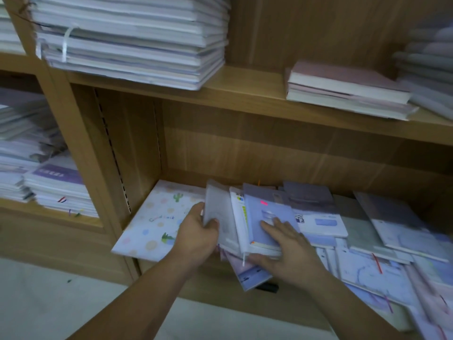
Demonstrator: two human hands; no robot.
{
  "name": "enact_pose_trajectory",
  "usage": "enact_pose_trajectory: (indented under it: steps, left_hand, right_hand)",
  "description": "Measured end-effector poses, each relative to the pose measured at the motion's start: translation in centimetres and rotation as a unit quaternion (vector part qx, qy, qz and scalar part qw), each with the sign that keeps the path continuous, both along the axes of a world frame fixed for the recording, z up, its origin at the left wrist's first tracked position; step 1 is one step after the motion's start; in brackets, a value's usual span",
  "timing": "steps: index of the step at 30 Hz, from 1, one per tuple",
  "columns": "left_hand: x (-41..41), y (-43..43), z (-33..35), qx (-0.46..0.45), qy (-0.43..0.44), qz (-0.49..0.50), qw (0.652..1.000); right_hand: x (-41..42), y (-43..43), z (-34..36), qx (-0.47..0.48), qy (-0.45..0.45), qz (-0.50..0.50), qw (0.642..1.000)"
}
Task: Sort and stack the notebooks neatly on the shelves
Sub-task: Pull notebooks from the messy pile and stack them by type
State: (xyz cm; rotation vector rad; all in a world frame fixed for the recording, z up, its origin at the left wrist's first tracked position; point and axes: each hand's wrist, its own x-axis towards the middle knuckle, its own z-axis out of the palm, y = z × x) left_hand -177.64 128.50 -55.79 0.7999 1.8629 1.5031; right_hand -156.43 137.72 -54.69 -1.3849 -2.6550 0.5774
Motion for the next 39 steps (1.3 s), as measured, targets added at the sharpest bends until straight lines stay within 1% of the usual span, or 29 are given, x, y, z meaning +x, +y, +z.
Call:
enact_pose_trajectory:
  steps: [1,3,6,8,9,11,12,13,14,15,16,18,20,21,22,24,26,28,30,31,33,35,37,39]
  left_hand:
    - [-0.6,-0.7,0.1,-0.018,0.017,-0.011,1.0]
    - [-1.4,-2.1,-0.1,-0.077,0.055,-0.067,0.993]
    - [-1.7,-3.5,-0.8,-0.156,0.143,-0.149,0.966]
    - [-1.6,-3.5,-1.2,-0.187,0.193,-0.16,0.95]
    - [-1.6,-3.3,-1.3,-0.216,0.249,-0.156,0.931]
    - [-1.1,-3.4,-0.8,-0.274,0.411,-0.128,0.86]
    - [-0.7,-3.4,-0.3,-0.253,0.478,-0.114,0.833]
    - [-0.2,-3.3,-0.1,-0.206,0.511,-0.118,0.826]
    - [0.6,-3.1,0.2,-0.155,0.517,-0.139,0.83]
    - [1.3,-2.8,0.3,-0.12,0.497,-0.166,0.843]
    - [2.2,-2.3,0.3,-0.112,0.455,-0.188,0.863]
    - [4.0,-1.1,0.3,-0.114,0.39,-0.208,0.89]
    - [4.8,-0.1,0.2,-0.113,0.351,-0.221,0.903]
    - [4.9,0.3,0.1,-0.112,0.341,-0.231,0.904]
    - [4.7,0.4,-0.2,-0.113,0.345,-0.238,0.901]
    - [4.2,0.9,-1.2,-0.097,0.404,-0.234,0.879]
    - [3.7,1.4,-1.9,-0.024,0.468,-0.195,0.861]
    - [3.3,1.9,-1.2,0.04,0.517,-0.15,0.841]
    - [3.3,2.1,0.4,0.065,0.557,-0.128,0.818]
    - [3.4,2.1,0.8,0.07,0.559,-0.133,0.816]
    - [3.5,1.9,0.9,0.053,0.514,-0.171,0.839]
    - [3.3,1.6,0.6,0.026,0.455,-0.221,0.862]
    - [3.0,1.1,1.2,0.015,0.395,-0.272,0.878]
    - [2.8,0.9,2.2,0.039,0.329,-0.279,0.901]
  right_hand:
    - [-0.1,0.0,-0.1,0.023,-0.01,0.008,1.0]
    - [-0.6,-0.1,0.3,0.05,-0.017,0.023,0.998]
    - [-1.1,-0.7,1.3,0.1,-0.034,0.045,0.993]
    - [-1.2,-1.3,1.6,0.132,-0.057,0.055,0.988]
    - [-1.2,-1.6,1.7,0.149,-0.07,0.064,0.984]
    - [-0.6,-1.7,1.1,0.153,-0.082,0.066,0.983]
    - [-0.1,-1.5,0.8,0.13,-0.078,0.056,0.987]
    - [0.6,-1.1,0.4,0.093,-0.072,0.036,0.992]
    - [1.5,-0.6,0.1,0.043,-0.058,0.002,0.997]
    - [2.4,-0.3,-0.1,-0.009,-0.033,-0.032,0.999]
    - [3.1,0.2,-0.3,-0.042,-0.003,-0.055,0.998]
    - [4.0,0.9,-0.7,-0.059,0.047,-0.056,0.996]
    - [3.9,1.1,-0.7,-0.067,0.092,-0.061,0.992]
    - [3.9,1.2,-0.7,-0.07,0.103,-0.061,0.99]
    - [3.7,1.3,-0.8,-0.064,0.106,-0.055,0.991]
    - [3.8,1.7,-1.2,-0.04,0.103,-0.046,0.993]
    - [4.4,2.2,-1.3,-0.034,0.124,-0.034,0.991]
    - [5.0,2.7,-0.9,-0.035,0.177,-0.025,0.983]
    - [5.6,3.0,-0.2,-0.044,0.241,-0.012,0.969]
    - [5.9,2.9,0.3,-0.054,0.258,-0.005,0.965]
    - [5.9,2.6,1.2,-0.076,0.273,0.001,0.959]
    - [5.8,2.1,2.0,-0.062,0.312,-0.002,0.948]
    - [5.5,1.7,3.2,0.007,0.344,-0.006,0.939]
    - [5.4,1.2,4.8,0.07,0.376,-0.005,0.924]
